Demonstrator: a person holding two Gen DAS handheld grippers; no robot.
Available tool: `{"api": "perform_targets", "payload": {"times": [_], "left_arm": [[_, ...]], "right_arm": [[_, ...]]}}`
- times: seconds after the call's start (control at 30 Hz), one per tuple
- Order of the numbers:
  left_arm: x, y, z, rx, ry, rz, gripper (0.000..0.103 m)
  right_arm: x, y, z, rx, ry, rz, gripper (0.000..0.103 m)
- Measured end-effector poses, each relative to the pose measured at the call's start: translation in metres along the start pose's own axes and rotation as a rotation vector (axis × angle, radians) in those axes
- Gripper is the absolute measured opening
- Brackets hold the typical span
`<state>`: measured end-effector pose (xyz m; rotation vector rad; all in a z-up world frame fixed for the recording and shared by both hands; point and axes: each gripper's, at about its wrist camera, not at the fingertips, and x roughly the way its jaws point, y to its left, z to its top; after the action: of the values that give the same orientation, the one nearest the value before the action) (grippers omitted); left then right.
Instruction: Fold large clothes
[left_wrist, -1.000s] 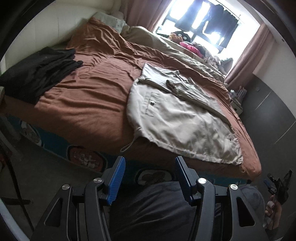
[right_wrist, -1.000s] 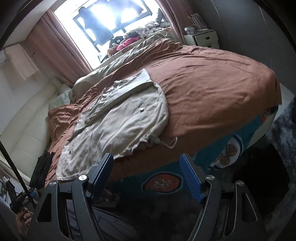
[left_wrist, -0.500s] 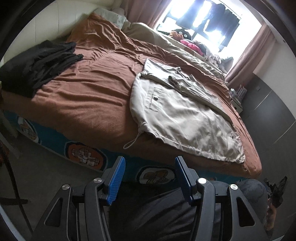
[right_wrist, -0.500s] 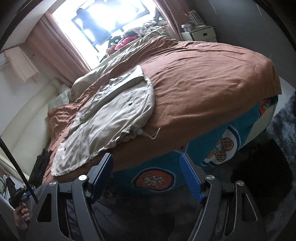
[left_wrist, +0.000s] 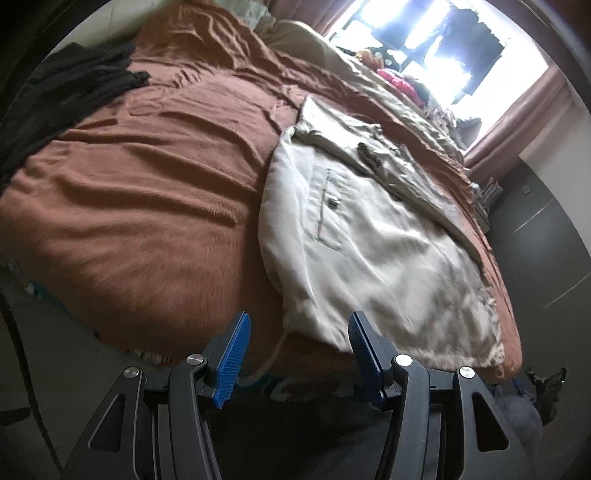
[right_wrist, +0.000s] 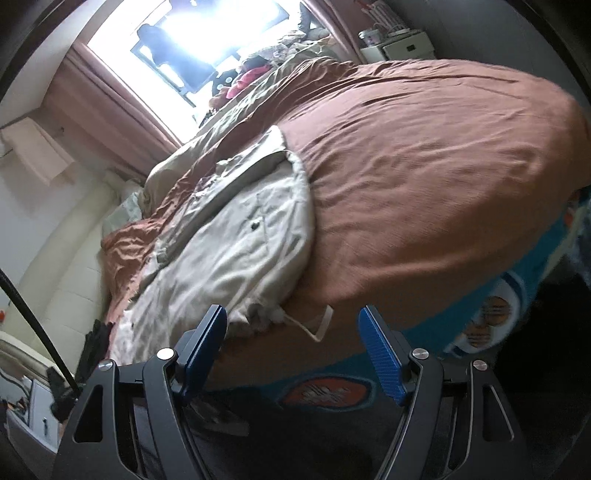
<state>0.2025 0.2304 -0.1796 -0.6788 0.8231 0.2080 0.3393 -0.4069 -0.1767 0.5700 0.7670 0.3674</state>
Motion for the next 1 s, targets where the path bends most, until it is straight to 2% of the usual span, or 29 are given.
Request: {"api": "perform_targets", "payload": {"times": [0.17,0.3,0.37,0.5,0.6,0.67,0.77,0.9,0.93,1.0], "left_arm": [[0.038,0.006,0.018,-0.001,0.041,0.004,0.057],[0.055,0.009,0.031,0.018,0.039,0.002,0.057],[0.061,0.009,0.040,0.018,0.034,-0.005,0.057],[0.076,0.008,0.055,0.013,0.048,-0.018,0.048],[0.085,0.010,0.061,-0.017,0.060,-0.065,0.044],[0.085,0.014,0.060,-0.051,0.060,-0.093,0.043],[0.083,0.016,0.048,-0.094,0.080,-0.175,0.039],[0.076,0.018,0.032,-0.121,0.093,-0.251,0.033],[0.075,0.018,0.029,-0.131,0.100,-0.263,0.031],[0.074,0.014,0.025,-0.109,0.110,-0.243,0.023]], "right_arm": [[0.035,-0.001,0.015,0.006,0.024,-0.007,0.073],[0.064,0.004,0.027,0.007,0.068,0.034,0.064],[0.080,0.005,0.032,0.008,0.087,0.022,0.061],[0.108,-0.001,0.042,0.055,0.099,-0.001,0.059],[0.120,-0.007,0.045,0.099,0.101,0.030,0.059],[0.123,-0.005,0.042,0.111,0.108,0.066,0.059],[0.124,-0.004,0.034,0.121,0.139,0.150,0.059],[0.127,-0.005,0.022,0.134,0.175,0.227,0.054],[0.129,-0.006,0.021,0.149,0.185,0.239,0.049],[0.135,-0.007,0.018,0.163,0.201,0.203,0.039]]}}
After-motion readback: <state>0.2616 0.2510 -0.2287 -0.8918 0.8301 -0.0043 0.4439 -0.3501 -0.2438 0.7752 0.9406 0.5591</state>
